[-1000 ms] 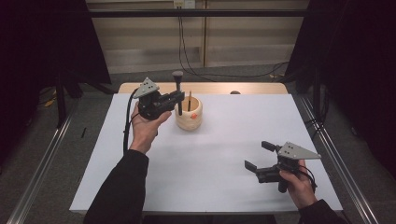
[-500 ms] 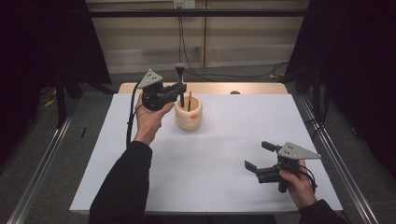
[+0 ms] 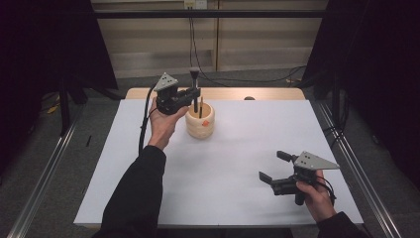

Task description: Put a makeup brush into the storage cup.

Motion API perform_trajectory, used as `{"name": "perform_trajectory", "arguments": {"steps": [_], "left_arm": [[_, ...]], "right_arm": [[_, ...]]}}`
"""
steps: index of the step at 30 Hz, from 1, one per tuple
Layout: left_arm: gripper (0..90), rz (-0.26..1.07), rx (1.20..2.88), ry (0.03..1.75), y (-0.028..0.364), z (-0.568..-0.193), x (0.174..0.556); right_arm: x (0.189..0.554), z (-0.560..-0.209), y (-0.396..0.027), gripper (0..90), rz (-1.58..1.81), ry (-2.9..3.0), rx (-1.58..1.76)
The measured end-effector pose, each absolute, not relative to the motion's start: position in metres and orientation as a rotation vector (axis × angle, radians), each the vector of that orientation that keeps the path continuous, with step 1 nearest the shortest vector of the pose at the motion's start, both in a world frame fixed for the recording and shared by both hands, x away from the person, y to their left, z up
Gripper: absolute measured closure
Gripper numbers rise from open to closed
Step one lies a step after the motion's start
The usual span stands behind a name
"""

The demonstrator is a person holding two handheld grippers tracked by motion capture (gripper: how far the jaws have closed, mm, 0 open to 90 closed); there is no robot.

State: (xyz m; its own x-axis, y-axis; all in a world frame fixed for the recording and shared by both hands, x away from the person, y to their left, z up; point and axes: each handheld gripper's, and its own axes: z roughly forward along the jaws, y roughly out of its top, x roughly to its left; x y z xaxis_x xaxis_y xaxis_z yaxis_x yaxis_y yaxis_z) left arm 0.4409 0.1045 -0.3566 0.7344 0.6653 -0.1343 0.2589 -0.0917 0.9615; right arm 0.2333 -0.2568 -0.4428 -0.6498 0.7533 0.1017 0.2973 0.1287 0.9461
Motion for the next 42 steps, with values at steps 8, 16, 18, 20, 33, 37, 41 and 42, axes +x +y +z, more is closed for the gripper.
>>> {"name": "perform_trajectory", "arguments": {"steps": [8, 16, 18, 20, 33, 37, 41, 42], "left_arm": [[79.1, 0.412, 1.674, 0.787, 0.100, -0.367, 0.449], [79.1, 0.405, 1.665, 0.805, 0.097, -0.377, 0.455], [79.0, 0.401, 1.683, 0.803, 0.097, -0.380, 0.455], [79.0, 0.406, 1.690, 0.796, 0.096, -0.384, 0.455], [79.0, 0.399, 1.714, 0.806, 0.095, -0.402, 0.455], [79.0, 0.401, 1.727, 0.823, 0.096, -0.405, 0.454], [78.8, 0.377, 1.721, 0.820, 0.096, -0.411, 0.453], [78.8, 0.384, 1.724, 0.829, 0.096, -0.411, 0.453]], "right_arm": [[0.233, -0.443, -0.257, 0.0, 1.534, 2.016, 1.011], [0.232, -0.443, -0.257, 0.1, 1.534, 2.022, 1.015], [0.233, -0.443, -0.257, 0.1, 1.532, 2.026, 1.012], [0.233, -0.443, -0.257, 0.1, 1.533, 2.025, 1.014], [0.233, -0.444, -0.256, 1.6, 1.539, 2.034, 1.000], [0.233, -0.444, -0.256, 1.6, 1.538, 2.038, 0.998], [0.233, -0.444, -0.256, 1.6, 1.538, 2.040, 1.000], [0.233, -0.444, -0.256, 1.6, 1.539, 2.041, 1.001]]}}
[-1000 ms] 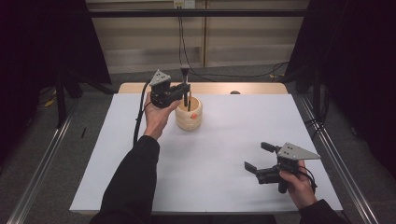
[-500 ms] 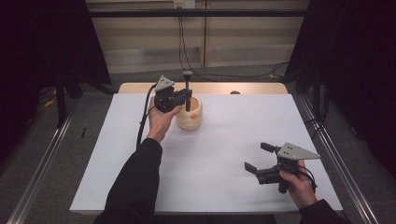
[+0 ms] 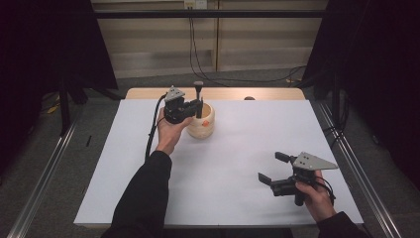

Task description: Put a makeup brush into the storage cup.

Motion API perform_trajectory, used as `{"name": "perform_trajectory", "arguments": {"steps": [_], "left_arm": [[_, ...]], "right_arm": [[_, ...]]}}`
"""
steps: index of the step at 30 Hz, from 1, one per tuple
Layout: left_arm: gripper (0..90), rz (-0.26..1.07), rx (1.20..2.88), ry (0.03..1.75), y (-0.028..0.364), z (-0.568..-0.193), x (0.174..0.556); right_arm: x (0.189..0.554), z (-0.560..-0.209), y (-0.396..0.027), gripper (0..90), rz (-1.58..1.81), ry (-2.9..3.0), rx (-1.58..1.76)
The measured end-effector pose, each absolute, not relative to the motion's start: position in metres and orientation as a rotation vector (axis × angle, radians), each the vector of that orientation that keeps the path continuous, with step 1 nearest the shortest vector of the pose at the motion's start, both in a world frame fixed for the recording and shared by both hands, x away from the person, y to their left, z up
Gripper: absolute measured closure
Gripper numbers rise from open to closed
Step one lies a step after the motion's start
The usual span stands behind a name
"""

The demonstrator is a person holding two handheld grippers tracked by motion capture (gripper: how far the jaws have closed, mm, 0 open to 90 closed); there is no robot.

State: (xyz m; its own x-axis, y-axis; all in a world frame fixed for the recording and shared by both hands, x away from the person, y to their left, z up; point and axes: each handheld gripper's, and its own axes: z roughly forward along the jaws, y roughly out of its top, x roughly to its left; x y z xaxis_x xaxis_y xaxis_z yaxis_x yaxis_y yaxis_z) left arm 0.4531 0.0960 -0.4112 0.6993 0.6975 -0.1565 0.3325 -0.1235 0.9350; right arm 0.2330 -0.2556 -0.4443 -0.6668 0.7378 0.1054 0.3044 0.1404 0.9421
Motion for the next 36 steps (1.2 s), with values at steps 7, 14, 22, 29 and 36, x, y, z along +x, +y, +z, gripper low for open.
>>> {"name": "perform_trajectory", "arguments": {"steps": [7, 14, 22, 29, 36], "left_arm": [[78.4, 0.380, 1.744, 0.850, 0.0951, -0.4122, 0.4534], [77.7, 0.377, 1.741, 0.843, 0.0942, -0.4143, 0.4532], [71.6, 0.361, 1.737, 0.854, 0.0921, -0.4174, 0.4532], [56.4, 0.379, 1.725, 0.856, 0.0945, -0.4141, 0.4517], [41.8, 0.392, 1.711, 0.870, 0.0982, -0.4093, 0.4491]], "right_arm": [[0.2332, -0.4446, -0.2556, 1.6, 1.536, 2.042, 1.009], [0.2335, -0.4448, -0.2561, 1.6, 1.536, 2.043, 1.009], [0.2335, -0.4447, -0.2560, 1.6, 1.539, 2.040, 1.013], [0.2333, -0.4448, -0.2577, 1.6, 1.537, 2.038, 1.025], [0.2357, -0.4449, -0.2596, 1.5, 1.536, 2.029, 1.034]]}}
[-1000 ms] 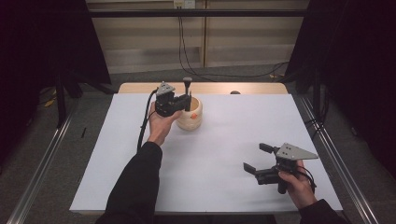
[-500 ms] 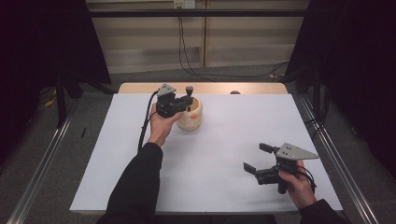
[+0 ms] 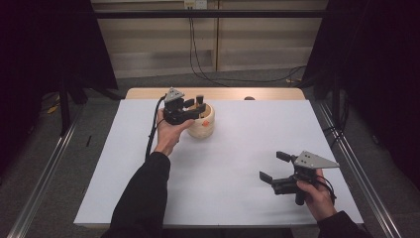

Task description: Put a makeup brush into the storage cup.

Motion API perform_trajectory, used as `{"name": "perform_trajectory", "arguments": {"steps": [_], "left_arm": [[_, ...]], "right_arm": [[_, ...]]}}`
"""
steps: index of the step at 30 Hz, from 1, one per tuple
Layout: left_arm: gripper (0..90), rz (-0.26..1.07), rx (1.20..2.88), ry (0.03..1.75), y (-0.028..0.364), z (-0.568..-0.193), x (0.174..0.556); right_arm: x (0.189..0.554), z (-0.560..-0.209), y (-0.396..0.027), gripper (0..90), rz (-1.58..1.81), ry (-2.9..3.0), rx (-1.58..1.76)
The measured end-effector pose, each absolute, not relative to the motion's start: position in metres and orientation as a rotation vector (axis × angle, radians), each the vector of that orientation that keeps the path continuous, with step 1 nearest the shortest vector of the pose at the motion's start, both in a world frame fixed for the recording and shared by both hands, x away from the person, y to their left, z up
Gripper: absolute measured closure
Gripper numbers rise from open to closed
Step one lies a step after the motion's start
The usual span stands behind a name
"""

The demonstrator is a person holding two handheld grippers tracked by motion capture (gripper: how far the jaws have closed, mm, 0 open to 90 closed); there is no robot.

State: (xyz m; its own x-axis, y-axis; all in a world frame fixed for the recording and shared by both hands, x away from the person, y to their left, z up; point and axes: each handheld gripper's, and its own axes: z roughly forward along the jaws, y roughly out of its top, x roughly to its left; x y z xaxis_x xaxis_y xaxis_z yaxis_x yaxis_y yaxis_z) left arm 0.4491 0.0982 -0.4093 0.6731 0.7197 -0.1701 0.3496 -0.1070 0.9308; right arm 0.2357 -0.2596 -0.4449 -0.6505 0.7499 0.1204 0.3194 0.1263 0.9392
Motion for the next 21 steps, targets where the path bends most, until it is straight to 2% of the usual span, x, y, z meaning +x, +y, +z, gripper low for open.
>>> {"name": "perform_trajectory", "arguments": {"steps": [13, 21], "left_arm": [[4.0, 0.370, 1.689, 0.860, 0.103, -0.401, 0.443], [1.9, 0.390, 1.688, 0.841, 0.110, -0.399, 0.430]], "right_arm": [[0.236, -0.445, -0.259, 0.4, 1.537, 2.008, 1.052], [0.237, -0.445, -0.259, 0.3, 1.534, 2.006, 1.053]]}}
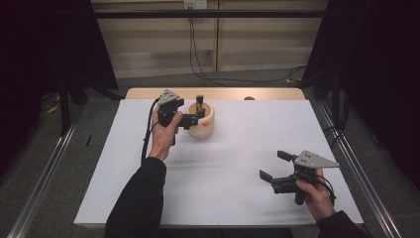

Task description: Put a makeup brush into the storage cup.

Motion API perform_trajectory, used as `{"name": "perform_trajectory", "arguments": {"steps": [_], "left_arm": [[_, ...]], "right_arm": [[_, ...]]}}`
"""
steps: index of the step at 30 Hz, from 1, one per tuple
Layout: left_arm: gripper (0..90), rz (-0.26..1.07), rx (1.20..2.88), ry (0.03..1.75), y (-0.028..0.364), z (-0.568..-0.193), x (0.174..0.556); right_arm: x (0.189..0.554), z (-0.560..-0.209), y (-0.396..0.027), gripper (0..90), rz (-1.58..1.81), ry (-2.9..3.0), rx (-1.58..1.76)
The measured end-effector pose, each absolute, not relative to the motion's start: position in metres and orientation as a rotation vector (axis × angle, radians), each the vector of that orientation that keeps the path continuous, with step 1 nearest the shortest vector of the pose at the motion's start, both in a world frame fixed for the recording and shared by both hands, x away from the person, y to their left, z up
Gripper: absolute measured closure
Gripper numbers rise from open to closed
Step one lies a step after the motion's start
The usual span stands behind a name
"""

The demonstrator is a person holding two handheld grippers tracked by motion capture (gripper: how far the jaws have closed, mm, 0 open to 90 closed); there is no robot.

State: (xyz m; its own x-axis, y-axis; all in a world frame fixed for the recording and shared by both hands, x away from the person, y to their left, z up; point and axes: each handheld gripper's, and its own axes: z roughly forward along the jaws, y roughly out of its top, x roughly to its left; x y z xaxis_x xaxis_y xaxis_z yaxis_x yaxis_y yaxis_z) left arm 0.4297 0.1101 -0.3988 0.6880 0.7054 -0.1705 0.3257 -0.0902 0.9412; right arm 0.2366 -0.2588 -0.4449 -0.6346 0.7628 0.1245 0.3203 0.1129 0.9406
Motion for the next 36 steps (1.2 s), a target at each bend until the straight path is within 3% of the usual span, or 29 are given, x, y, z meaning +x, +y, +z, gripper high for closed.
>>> {"name": "perform_trajectory", "arguments": {"steps": [36], "left_arm": [[1.6, 0.427, 1.684, 0.760, 0.135, -0.392, 0.360]], "right_arm": [[0.233, -0.443, -0.263, 0.3, 1.514, 1.989, 1.066]]}}
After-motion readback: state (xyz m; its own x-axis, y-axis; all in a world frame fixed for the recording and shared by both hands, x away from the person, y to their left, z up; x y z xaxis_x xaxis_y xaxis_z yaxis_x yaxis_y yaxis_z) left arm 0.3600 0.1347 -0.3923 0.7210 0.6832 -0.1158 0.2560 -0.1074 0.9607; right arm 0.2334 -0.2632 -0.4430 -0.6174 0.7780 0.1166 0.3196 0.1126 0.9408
